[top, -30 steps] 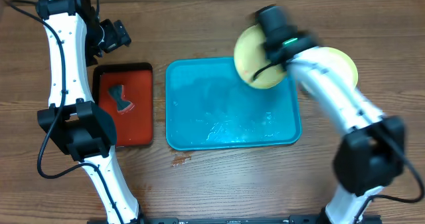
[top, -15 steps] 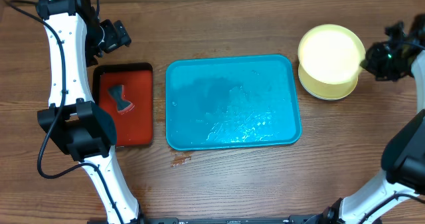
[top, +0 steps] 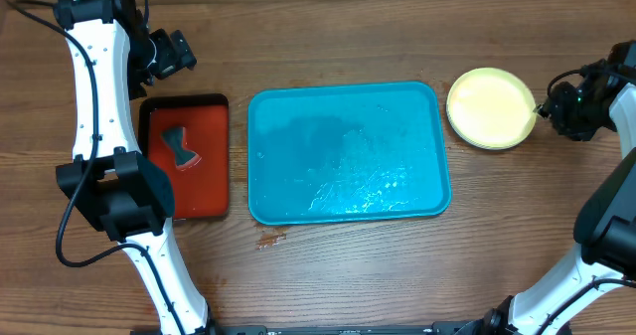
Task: Clean dirty plates on tray and stack at the side
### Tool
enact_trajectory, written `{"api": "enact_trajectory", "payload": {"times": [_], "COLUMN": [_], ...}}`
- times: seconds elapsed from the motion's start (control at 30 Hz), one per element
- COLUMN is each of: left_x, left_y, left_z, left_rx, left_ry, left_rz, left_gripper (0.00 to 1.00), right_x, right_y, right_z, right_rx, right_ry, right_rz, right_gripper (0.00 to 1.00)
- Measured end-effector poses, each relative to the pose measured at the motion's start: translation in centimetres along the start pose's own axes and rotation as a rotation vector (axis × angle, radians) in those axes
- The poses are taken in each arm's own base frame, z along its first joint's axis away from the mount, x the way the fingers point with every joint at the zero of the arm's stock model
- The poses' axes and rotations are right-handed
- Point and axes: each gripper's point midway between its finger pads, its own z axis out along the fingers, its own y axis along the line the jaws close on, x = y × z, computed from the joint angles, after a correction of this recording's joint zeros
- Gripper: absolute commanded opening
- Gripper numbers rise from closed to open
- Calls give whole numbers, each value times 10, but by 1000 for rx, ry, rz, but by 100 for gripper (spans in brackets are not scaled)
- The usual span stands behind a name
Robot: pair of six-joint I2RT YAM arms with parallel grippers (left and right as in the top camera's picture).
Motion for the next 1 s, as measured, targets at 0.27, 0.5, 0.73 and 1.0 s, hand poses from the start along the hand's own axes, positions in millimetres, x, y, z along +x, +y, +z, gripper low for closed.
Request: {"api": "enact_trajectory", "payload": {"times": [0.27, 0.5, 0.73, 1.0], "left_x": [0, 0, 0, 0], "left_y": [0, 0, 0, 0], "left_z": [0, 0, 0, 0], "left_rx": [0, 0, 0, 0], "left_ry": [0, 0, 0, 0], "left_rz": [0, 0, 0, 0], "left_gripper": [100, 100, 100, 100], "right_x": [34, 66, 135, 219], "right_y": [24, 64, 100, 117], "right_z": [-28, -133, -207, -242], "right_rx": [-103, -162, -241, -348], "right_ry": [105, -8, -159, -206], "right_rz": [8, -101, -264, -375], "right_gripper": [100, 100, 100, 100]}}
